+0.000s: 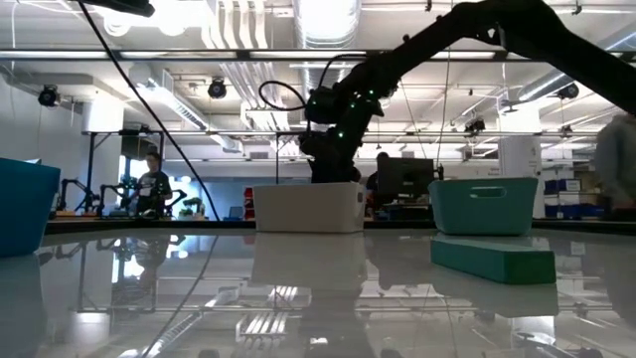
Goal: Sort & place blocks by color
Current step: Put the brown block into the gray bin, then put the green block into the green bin
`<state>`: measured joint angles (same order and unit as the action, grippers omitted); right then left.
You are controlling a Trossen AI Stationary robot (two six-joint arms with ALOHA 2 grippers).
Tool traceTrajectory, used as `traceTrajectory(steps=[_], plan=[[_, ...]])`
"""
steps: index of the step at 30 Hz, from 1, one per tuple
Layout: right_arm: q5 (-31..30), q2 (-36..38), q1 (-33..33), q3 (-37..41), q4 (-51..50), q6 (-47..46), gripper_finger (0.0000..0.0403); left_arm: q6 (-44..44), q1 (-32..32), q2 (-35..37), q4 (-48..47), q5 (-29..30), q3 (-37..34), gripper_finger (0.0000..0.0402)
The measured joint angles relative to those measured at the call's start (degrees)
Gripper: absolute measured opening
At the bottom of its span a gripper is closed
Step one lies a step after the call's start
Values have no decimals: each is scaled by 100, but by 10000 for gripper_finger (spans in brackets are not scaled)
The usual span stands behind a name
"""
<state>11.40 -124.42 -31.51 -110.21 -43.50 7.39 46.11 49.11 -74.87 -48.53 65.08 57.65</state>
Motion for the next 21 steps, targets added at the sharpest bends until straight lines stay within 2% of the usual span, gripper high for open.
traceTrajectory(steps=[21], plan=[[11, 22, 297, -1195, -1104, -81, 189, 5, 0, 0, 4, -2, 0, 178]])
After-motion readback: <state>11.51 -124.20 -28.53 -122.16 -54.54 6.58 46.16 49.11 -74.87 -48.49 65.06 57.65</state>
